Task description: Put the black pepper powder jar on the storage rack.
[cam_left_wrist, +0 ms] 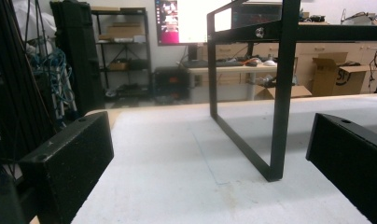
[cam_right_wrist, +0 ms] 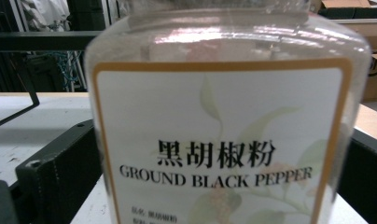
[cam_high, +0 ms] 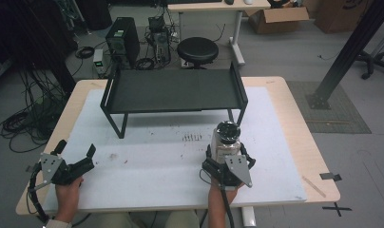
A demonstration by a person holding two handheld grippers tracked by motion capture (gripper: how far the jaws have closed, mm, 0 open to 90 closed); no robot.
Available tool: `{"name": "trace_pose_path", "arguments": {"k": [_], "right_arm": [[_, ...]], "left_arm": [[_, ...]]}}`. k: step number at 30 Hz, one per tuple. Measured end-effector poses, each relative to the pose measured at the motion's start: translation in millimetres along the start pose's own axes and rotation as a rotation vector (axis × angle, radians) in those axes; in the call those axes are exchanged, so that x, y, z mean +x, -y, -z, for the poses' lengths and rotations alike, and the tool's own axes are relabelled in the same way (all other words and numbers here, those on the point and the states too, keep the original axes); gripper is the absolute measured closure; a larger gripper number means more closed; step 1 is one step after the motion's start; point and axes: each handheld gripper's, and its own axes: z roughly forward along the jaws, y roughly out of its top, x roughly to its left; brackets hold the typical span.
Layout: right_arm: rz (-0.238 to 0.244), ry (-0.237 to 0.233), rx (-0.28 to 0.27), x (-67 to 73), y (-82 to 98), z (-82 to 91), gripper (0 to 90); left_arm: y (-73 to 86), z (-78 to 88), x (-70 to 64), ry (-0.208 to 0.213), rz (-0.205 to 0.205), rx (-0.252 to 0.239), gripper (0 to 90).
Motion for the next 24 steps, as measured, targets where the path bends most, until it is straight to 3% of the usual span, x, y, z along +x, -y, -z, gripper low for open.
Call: {"name": "trace_pose_path", "arguments": {"k": [12,24], "right_arm": [[0.004,0.016,-0.012,0.9,3.8,-8.3,1.1],[-0.007,0.008,-0.042,-1.6,7.1,-10.0,8.3]], "left_arm": [[0.0,0.0,0.0,0.000,0.000,0.000,1.1],[0.0,0.0,0.0,0.001,-0.001,0.001,1.1]]}}
